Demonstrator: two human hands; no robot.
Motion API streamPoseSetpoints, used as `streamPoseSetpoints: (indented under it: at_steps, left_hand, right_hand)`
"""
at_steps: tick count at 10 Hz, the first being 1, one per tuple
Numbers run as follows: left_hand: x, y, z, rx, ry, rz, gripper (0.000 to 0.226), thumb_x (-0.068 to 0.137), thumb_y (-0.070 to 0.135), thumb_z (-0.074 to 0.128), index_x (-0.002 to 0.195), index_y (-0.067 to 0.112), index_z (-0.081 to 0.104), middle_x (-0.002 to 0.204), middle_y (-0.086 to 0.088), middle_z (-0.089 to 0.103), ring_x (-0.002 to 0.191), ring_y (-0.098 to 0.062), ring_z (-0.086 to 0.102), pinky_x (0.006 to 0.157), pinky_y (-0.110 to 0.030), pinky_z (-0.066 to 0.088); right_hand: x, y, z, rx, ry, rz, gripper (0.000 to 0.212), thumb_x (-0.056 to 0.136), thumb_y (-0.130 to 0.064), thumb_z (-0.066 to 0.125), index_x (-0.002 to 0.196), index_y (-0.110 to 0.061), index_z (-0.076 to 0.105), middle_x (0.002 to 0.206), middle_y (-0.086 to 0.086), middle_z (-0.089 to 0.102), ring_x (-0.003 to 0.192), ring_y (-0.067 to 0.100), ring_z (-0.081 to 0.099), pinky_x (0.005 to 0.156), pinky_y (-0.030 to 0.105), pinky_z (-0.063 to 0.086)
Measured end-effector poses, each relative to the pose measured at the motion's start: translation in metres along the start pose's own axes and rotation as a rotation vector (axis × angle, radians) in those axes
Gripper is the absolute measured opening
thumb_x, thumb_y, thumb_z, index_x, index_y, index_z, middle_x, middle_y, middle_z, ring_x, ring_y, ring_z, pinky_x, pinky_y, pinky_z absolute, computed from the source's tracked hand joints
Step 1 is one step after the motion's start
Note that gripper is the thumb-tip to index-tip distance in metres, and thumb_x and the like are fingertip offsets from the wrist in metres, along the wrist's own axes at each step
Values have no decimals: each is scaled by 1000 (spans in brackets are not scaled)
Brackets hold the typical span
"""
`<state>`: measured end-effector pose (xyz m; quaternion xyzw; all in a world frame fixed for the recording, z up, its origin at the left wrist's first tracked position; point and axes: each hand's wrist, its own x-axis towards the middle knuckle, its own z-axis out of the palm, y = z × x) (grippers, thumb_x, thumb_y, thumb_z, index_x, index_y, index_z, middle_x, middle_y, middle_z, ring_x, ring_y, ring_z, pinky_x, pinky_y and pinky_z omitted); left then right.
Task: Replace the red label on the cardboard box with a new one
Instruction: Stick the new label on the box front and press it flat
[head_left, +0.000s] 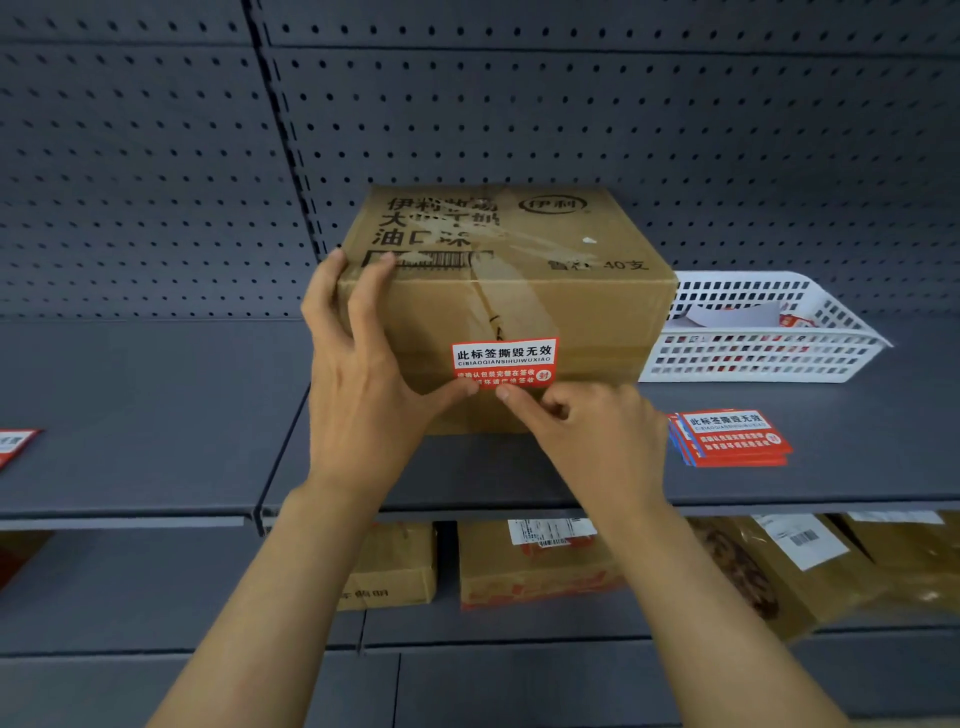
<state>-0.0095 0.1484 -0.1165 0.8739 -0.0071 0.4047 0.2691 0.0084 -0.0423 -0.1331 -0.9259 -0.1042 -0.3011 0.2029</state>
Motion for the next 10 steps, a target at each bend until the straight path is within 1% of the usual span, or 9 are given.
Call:
streamPoseSetpoints:
  at_steps: [2,3,4,5,6,7,8,9,10]
  left_hand:
    - [2,-7,-10,30,-60,27,118,55,38,96,148,21,27,156,-18,23,147,-27,28,109,-39,46]
    - [1,-8,-12,15,-71,25,118,57,34,96,149,22,24,156,-16,21,146,-22,28,111,-26,39]
    - [1,-1,-8,-97,-53,-8,116,61,38,95,151,20,23,155,-15,21,144,-13,25,109,-3,22]
    - [3,9,-3,-151,8,-55,113,62,42,93,149,19,25,152,-13,24,144,-20,31,110,-7,27]
    - [4,10,-3,-124,22,-66,111,62,35,94,149,20,26,152,-14,25,144,-24,33,114,-27,36]
    - [4,3,-8,-104,-11,-39,111,63,34,94,150,20,25,152,-14,25,143,-19,33,111,-19,32]
    - [3,1,-13,-104,-21,-44,110,65,33,93,151,20,25,153,-11,25,138,-5,29,104,-6,28]
    - [-2,5,-16,-147,-27,-66,104,72,19,89,153,24,24,159,-8,18,147,-12,26,110,-17,32]
    - [-6,10,-24,-161,0,-109,96,79,10,80,154,29,24,163,-6,14,151,-17,22,108,-8,28]
  right_hand:
    - [7,20,-9,25,-12,86,65,76,-78,61,53,-17,69,43,2,56,47,27,51,50,28,38]
    - [2,25,-10,32,7,115,71,78,-82,49,54,-17,66,44,2,59,47,27,56,46,28,42]
    - [0,25,-11,51,3,138,75,80,-84,41,55,-18,65,46,0,62,48,25,59,48,31,48]
    - [5,18,-11,52,23,108,74,81,-82,47,52,-16,63,43,1,58,47,27,57,48,32,48]
    - [12,16,-10,53,-5,138,73,80,-83,49,50,-18,58,43,-1,55,50,27,58,51,34,50]
    - [16,25,-17,161,-52,266,70,75,-88,51,55,-23,67,50,-2,67,58,24,68,59,40,58]
    - [15,26,-23,368,-103,383,55,77,-74,67,52,-25,68,47,-4,68,52,18,70,63,42,61]
    - [10,20,-23,473,-117,425,46,82,-61,70,56,-23,71,47,-8,69,50,17,70,65,46,63]
    - [7,19,-29,498,-122,420,42,85,-53,70,58,-21,72,48,-9,69,50,18,70,65,48,63]
